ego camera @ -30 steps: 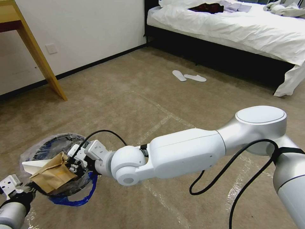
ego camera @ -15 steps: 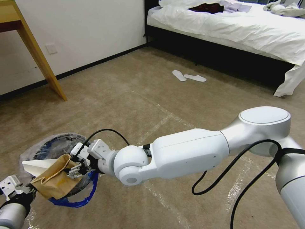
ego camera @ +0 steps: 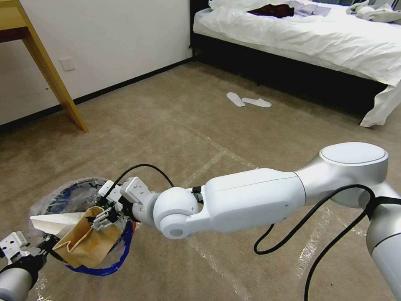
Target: Pick up the trash bin and place the garbage on the floor into it.
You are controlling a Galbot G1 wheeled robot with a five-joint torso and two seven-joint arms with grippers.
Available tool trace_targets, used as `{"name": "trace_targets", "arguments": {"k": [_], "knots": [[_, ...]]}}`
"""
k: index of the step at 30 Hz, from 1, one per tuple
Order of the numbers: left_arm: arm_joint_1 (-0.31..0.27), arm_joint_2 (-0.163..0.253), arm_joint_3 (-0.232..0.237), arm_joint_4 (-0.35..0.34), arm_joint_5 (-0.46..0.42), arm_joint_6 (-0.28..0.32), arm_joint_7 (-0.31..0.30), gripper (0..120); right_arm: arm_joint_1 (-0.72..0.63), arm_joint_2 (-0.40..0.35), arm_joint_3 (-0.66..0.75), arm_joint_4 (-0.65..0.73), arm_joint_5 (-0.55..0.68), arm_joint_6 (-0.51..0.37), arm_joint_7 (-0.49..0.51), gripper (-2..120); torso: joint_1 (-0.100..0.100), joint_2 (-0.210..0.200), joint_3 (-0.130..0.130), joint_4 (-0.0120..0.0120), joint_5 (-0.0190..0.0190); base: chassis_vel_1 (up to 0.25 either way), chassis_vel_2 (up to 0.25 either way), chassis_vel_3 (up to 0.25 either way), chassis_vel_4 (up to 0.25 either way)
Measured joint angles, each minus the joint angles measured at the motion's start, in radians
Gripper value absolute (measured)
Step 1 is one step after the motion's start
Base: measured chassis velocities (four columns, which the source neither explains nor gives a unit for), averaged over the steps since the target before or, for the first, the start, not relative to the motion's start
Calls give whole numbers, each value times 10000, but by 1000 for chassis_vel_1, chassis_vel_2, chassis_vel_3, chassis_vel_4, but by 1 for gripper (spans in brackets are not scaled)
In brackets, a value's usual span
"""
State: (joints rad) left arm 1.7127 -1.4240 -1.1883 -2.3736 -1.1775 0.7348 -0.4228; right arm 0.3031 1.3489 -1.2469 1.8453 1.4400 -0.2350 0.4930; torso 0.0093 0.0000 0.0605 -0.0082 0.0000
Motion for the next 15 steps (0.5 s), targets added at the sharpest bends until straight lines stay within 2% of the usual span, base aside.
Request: {"name": "trace_targets", "arguments": {"k": [15], "knots": [[140, 183, -9, 145, -246, 25, -142, 0, -175, 42, 997, -286, -29, 286, -20, 100, 0, 0, 0, 0, -2, 0, 0, 0, 0]]}}
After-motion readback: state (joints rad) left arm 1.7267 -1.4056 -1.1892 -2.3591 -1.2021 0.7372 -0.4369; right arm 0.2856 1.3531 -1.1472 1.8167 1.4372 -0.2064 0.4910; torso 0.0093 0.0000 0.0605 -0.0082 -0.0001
